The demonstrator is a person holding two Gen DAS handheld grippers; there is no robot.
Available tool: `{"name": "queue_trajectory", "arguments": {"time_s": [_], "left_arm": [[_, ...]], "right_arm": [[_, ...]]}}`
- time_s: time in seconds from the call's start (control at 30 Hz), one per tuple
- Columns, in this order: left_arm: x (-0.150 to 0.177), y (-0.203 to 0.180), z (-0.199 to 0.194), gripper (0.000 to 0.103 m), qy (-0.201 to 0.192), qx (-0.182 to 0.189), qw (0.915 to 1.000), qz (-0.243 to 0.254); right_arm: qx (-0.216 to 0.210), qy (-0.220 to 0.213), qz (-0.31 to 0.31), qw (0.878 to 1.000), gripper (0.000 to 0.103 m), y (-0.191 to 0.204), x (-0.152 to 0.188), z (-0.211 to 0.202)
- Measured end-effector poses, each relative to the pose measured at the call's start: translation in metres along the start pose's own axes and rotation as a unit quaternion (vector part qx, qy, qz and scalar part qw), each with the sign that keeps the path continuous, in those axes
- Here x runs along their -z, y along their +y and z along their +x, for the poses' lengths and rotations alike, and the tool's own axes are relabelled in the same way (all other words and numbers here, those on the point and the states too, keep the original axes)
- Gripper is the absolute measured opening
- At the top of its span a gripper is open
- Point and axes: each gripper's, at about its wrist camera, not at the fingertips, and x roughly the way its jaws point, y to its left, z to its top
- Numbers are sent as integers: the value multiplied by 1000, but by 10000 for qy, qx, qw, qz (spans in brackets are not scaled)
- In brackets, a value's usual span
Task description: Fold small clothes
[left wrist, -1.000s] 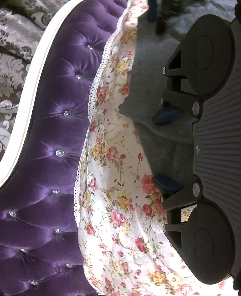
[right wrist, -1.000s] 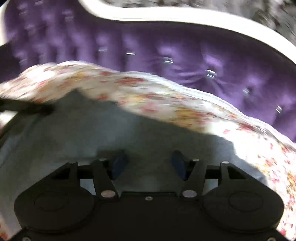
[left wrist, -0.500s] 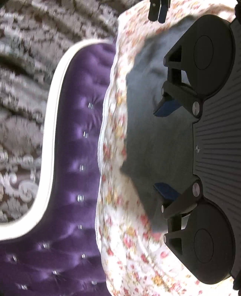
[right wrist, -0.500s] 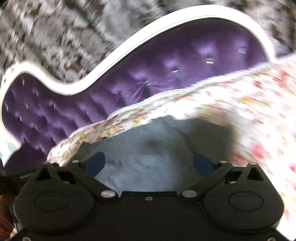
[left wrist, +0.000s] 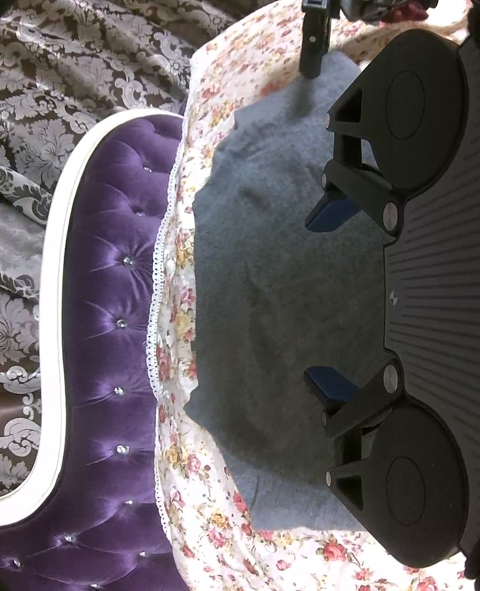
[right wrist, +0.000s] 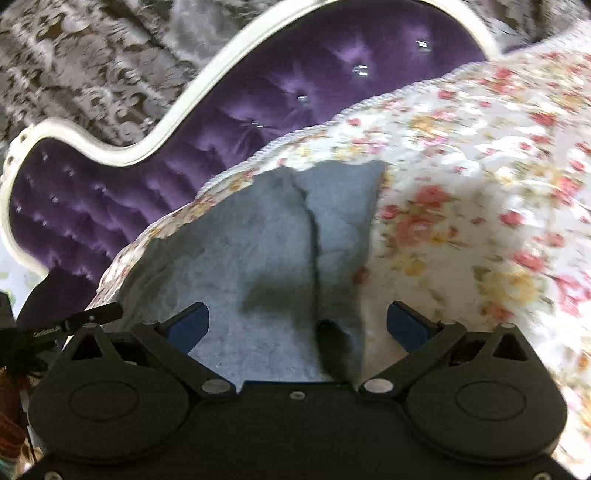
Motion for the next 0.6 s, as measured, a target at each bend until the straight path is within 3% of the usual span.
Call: {"name": "queue_trajectory", "arguments": {"time_s": [0.2,0.43,0.6], "left_arm": [[-14,-3,19,79,130,-102,9998,-139],[-32,-1,64,79,513,-599,9966,-217],[-31,-6,74,92,467,-658,9967,-34]], "right_arm": [[-647,-182,339,9972,103,-6,-5,23],[-763,-347,-80,9964,103,-4,4,19],[-790,-367,-79,9962,103,-4,4,18]]}}
